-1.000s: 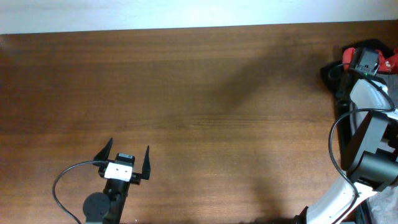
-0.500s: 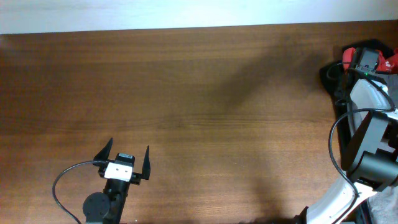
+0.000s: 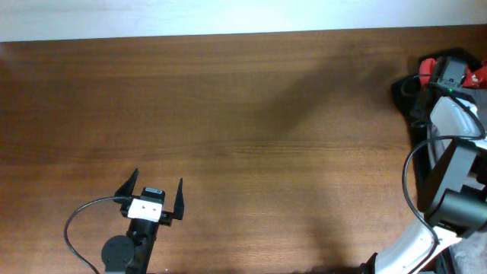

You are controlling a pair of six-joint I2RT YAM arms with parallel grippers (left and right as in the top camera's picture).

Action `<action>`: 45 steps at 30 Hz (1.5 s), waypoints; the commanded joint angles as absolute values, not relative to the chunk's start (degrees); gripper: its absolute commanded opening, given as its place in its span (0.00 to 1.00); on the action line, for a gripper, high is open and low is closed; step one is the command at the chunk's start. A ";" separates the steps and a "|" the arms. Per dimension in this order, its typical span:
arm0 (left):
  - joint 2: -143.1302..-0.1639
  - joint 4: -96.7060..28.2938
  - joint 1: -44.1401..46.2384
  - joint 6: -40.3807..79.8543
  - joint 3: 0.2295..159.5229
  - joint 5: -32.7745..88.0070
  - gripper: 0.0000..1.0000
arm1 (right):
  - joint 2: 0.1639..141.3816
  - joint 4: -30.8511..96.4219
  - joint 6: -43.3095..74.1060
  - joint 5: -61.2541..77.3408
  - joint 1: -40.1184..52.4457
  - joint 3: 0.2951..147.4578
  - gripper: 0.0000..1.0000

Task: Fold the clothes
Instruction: 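Drag the grey trousers left onto the table center with right gripper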

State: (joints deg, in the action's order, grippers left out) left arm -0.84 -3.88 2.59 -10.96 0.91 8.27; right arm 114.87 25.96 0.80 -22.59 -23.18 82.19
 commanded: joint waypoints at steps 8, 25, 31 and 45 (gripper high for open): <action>-0.40 -3.92 2.35 -11.68 0.51 7.84 0.99 | 104.49 28.49 5.04 -16.82 -23.22 83.59 0.04; -0.40 -3.92 2.35 -11.68 0.51 7.84 0.99 | 95.24 28.97 8.14 -13.72 -11.40 83.59 0.04; -0.40 -3.95 2.35 -11.68 0.51 7.84 0.99 | 95.79 28.93 10.74 -7.01 -4.78 83.59 0.04; -0.40 -3.95 2.35 -11.68 0.51 7.84 0.99 | 105.67 19.73 22.11 -3.31 25.39 83.59 0.04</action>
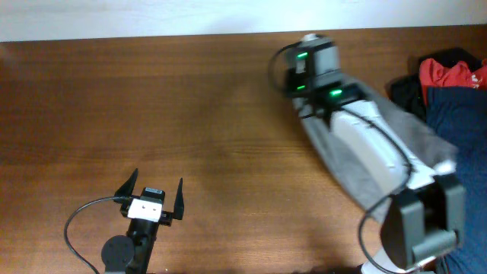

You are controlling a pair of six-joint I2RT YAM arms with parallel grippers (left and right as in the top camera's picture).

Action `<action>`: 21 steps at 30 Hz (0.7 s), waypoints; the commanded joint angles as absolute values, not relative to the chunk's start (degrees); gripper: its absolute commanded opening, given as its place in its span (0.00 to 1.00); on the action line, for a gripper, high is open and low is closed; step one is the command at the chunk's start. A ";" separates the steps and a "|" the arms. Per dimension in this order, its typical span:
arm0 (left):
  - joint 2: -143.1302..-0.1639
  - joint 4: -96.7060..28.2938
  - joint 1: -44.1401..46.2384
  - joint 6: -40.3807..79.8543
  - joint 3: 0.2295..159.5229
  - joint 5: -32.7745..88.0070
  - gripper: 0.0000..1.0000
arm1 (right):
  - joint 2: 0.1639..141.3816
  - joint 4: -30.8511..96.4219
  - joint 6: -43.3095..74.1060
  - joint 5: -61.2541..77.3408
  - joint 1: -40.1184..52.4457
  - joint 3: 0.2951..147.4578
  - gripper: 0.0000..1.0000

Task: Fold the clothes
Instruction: 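Drag the grey trousers left onto the table center with right gripper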

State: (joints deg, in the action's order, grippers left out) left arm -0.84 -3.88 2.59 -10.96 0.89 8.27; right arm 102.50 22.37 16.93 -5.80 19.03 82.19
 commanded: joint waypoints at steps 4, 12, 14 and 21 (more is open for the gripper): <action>-0.40 -3.95 2.35 -11.68 0.51 7.84 0.99 | 110.28 15.86 26.22 -1.50 32.47 83.57 0.04; -0.40 -3.92 2.35 -11.68 0.51 7.84 0.99 | 115.35 10.90 29.45 1.28 42.54 83.59 0.04; -0.40 -3.95 2.35 -11.68 0.51 7.84 0.99 | 115.35 10.33 29.50 2.66 43.77 83.59 0.04; -0.40 -3.92 2.35 -11.68 0.51 7.84 0.99 | 115.35 10.07 35.03 13.98 46.96 83.59 0.04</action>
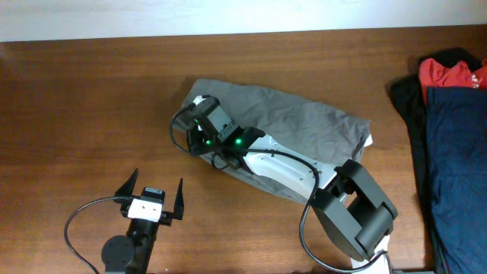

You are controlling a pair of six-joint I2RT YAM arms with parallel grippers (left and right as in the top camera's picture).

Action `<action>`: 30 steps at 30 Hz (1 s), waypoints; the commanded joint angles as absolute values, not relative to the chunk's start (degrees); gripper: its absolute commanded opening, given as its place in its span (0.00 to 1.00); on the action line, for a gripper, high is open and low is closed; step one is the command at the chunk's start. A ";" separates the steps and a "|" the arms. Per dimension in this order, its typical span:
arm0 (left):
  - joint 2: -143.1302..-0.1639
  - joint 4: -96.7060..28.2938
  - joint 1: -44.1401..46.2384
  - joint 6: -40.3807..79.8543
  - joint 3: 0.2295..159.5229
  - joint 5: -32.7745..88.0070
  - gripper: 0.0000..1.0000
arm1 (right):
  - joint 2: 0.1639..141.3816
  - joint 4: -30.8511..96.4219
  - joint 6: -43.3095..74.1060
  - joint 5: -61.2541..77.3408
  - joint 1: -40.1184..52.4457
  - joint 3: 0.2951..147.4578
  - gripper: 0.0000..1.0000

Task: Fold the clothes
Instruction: 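Drag the grey trousers left onto the table center with right gripper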

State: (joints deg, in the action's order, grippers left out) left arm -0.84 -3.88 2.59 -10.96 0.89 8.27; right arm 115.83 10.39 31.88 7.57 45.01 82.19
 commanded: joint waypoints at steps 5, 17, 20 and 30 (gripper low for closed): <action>-0.40 -3.92 2.35 -11.68 0.51 7.84 0.99 | 115.35 10.90 35.88 15.55 48.88 83.59 0.04; -0.40 -3.92 2.35 -11.68 0.51 7.84 0.99 | 113.14 15.86 33.01 8.47 47.13 85.27 0.37; -0.40 -3.95 2.35 -11.68 0.51 7.84 0.99 | 111.44 22.65 30.44 6.94 44.18 89.80 0.54; -0.40 -3.92 2.35 -11.68 0.51 7.84 0.99 | 109.08 59.51 29.80 -3.20 25.15 106.50 0.55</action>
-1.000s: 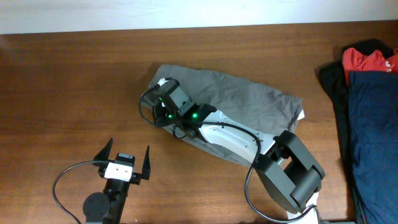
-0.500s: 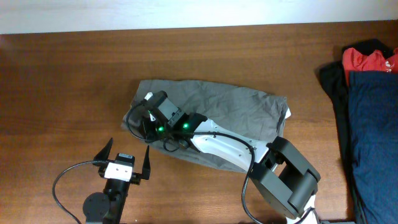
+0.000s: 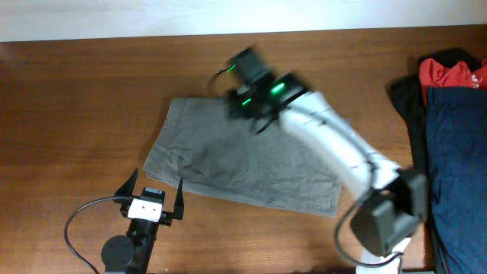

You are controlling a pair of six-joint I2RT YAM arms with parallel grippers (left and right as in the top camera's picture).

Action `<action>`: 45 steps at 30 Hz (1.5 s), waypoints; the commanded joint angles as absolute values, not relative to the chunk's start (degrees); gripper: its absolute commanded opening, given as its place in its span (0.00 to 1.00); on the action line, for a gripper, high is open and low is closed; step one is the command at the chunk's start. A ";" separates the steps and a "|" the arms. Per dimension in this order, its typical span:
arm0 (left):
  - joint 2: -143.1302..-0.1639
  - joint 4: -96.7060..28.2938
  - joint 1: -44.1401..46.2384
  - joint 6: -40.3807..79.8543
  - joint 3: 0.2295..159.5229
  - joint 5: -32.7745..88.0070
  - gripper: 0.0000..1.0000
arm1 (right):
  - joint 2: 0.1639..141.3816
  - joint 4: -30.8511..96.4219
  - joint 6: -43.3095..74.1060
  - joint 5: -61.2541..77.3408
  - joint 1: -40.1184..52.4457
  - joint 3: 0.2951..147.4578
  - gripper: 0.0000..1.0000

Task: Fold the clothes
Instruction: 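Drag the grey trousers left onto the table center with right gripper, then release the trousers and retract the right gripper to the right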

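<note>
A grey garment (image 3: 236, 164) lies spread and wrinkled across the middle of the table in the overhead view. My right gripper (image 3: 243, 62) is blurred above the garment's far edge, its arm reaching in from the lower right over the cloth. Its fingers do not show clearly. My left gripper (image 3: 158, 180) stands open at the garment's near left edge, with nothing between its fingers (image 3: 131, 183).
A pile of other clothes lies at the right edge: a red piece (image 3: 445, 72), a dark blue piece (image 3: 456, 152) and black cloth (image 3: 407, 99). The right arm's base (image 3: 380, 228) stands at the lower right. A black cable (image 3: 76, 221) loops beside the left arm.
The grey garment was bunched with my right gripper at its left end. Now it lies flatter and reaches further left and nearer, and the right gripper is up at its far edge. The left gripper has not moved.
First the table's middle was bare and my right arm was at the pile on the right. Then the arm was over the middle with grey cloth draped along it. Then the garment lay bunched on the table, and now it lies spread out.
</note>
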State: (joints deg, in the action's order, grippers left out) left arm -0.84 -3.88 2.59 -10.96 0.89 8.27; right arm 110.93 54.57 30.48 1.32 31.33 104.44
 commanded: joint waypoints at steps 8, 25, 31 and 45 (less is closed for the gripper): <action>-0.40 -3.95 2.35 -11.68 0.51 7.84 0.99 | 109.65 76.40 29.82 0.64 11.35 102.19 0.47; -0.40 -3.95 2.35 -11.68 0.51 7.84 1.00 | 110.10 55.07 30.46 -2.17 4.51 77.78 0.04; -0.40 -3.95 2.35 -11.68 0.51 7.84 0.99 | 110.10 51.33 30.41 -2.15 2.33 75.20 0.04; -0.40 -3.92 2.35 -11.68 0.51 7.84 0.99 | 115.92 46.11 30.39 1.04 2.26 75.20 0.04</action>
State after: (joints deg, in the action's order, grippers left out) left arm -0.84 -3.88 2.59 -10.96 0.91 8.27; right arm 113.62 46.94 29.85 -0.03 2.44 75.72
